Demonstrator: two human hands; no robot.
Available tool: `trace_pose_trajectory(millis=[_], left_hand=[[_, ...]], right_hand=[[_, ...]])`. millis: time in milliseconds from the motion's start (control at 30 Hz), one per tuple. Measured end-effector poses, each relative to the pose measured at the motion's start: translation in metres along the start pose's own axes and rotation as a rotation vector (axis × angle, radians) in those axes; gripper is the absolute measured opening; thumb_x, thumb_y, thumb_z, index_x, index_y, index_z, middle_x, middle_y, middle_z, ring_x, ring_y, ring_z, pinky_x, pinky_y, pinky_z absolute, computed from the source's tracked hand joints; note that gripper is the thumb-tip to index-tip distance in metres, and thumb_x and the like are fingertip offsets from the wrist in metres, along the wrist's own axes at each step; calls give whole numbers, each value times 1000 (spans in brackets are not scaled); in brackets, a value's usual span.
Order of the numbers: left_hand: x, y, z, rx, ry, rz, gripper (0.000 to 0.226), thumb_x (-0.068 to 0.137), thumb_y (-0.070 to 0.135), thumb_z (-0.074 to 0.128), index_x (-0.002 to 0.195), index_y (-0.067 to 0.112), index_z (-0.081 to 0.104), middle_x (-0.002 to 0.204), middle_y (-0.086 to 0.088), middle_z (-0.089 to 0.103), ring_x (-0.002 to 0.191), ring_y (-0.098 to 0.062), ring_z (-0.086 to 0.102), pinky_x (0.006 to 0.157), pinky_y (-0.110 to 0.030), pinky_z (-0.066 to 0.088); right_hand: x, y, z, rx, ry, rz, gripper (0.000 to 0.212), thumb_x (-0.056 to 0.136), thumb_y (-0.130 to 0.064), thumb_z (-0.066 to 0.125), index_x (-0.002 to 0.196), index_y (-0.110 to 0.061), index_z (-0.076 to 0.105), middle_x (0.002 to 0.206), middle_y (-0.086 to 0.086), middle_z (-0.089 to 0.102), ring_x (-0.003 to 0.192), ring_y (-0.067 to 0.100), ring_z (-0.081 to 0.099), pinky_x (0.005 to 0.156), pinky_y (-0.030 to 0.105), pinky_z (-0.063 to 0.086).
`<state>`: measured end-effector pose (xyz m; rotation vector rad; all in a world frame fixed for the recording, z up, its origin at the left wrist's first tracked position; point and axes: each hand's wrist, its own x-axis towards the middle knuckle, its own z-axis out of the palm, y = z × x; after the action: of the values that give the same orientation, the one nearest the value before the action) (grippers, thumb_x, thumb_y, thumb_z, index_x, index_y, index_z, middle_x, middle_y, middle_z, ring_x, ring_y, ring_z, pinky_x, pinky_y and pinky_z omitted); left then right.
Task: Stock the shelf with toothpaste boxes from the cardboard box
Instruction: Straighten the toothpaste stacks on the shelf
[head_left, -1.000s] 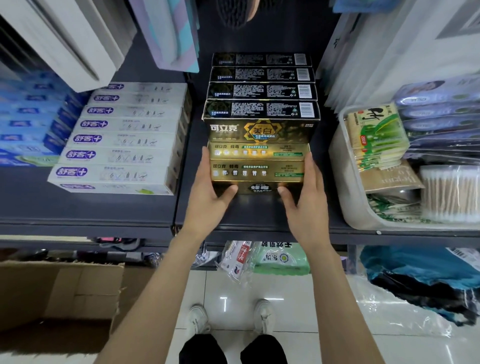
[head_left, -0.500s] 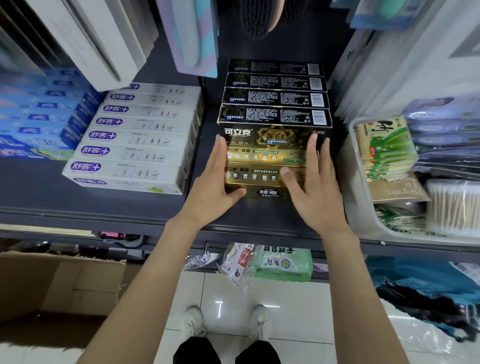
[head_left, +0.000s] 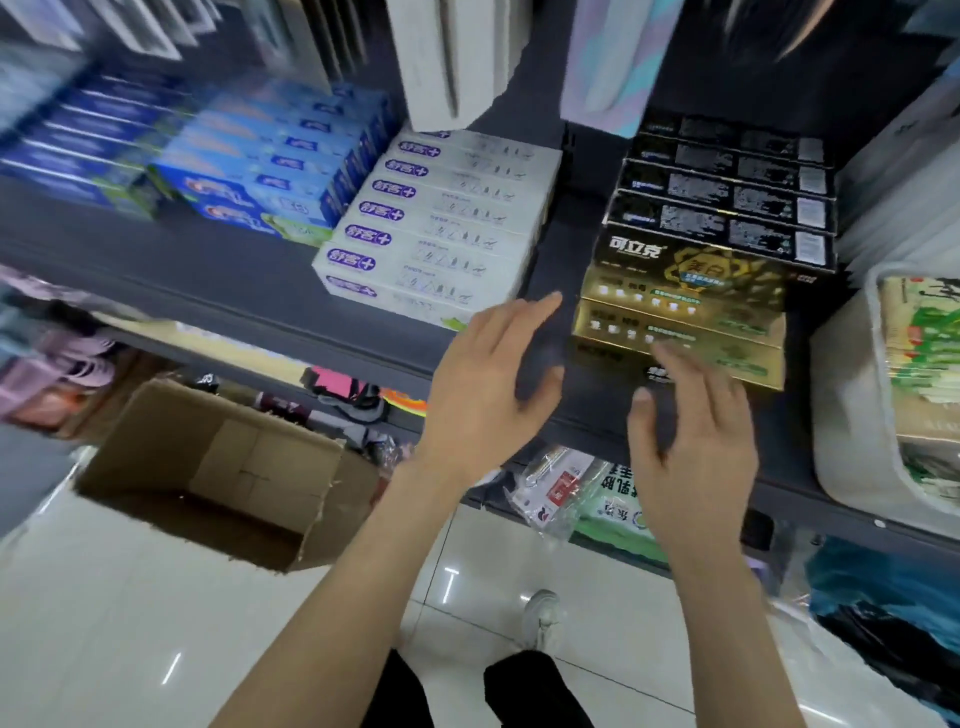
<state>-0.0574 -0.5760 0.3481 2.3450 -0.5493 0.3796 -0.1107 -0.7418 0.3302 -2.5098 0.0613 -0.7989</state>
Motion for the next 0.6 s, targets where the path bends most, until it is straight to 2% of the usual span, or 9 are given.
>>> trace_pose_trajectory(millis=[33,100,167,233,333,433,500,567,600], left_hand=[[-21,-8,-15,-7,120,17,38,85,19,58,122,9,59,109,-2,66,101,-18,58,86,-30,47],[-67,-38,-44,25,261,3,23,87,18,54,102,8,68,84,2,66,79,-14,56,74,-26,43],[-119,-82,-69,108,291,-85,23,89,21,51,91,8,70,75,3,63,71,-11,49,68,-23,36],[-176,-139,-91,157,245,-287,23,88,25,51,88,11,69,73,8,58,69,-5,45,66,-21,36],[-250,-234,-116,37,211,-858,18,89,29,55,102,20,63,83,10,60,78,-6,55,73,-31,49],[-298,-337,-136,-258,230,-1537,47,87,39,61,127,19,47,113,-3,61,106,-24,58,94,-41,46],[-320,-394,-144,-418,217,-1752,70,84,49,62,140,19,32,131,-9,52,115,-30,54,94,-42,47],[-338,-437,-143,-475,181,-1826,84,82,52,63,147,22,19,141,-10,44,120,-33,51,91,-44,48],[-345,-455,-139,-503,177,-1848,87,82,51,64,148,23,15,143,-10,42,121,-34,50,92,-45,48]], right_hand=[[-15,-17,7,57,-37,-23,31,93,-18,48,116,-4,62,107,13,67,98,23,57,85,32,45],[-46,-54,30,197,-197,-18,27,92,-20,48,108,-8,67,95,6,70,87,20,62,80,23,43],[-78,-91,62,396,-432,102,20,90,-21,50,100,-17,67,92,-6,70,87,13,63,78,17,44],[-108,-123,106,593,-700,326,13,91,-16,54,93,-21,66,94,-15,69,90,0,61,78,12,43],[-153,-159,188,707,-971,678,15,92,-9,58,97,-19,67,102,-6,68,94,4,61,80,13,43],[-194,-188,275,691,-1031,1020,16,92,-18,59,108,-22,60,117,5,59,103,15,56,82,25,45],[-216,-204,322,559,-1021,1170,50,88,-30,64,133,-20,43,135,8,47,120,23,50,94,37,45],[-234,-219,359,448,-1003,1194,81,83,-36,70,147,-21,22,148,12,36,129,31,43,105,44,39],[-242,-226,374,401,-1004,1186,89,82,-36,71,149,-22,15,148,15,36,129,34,43,106,46,39]])
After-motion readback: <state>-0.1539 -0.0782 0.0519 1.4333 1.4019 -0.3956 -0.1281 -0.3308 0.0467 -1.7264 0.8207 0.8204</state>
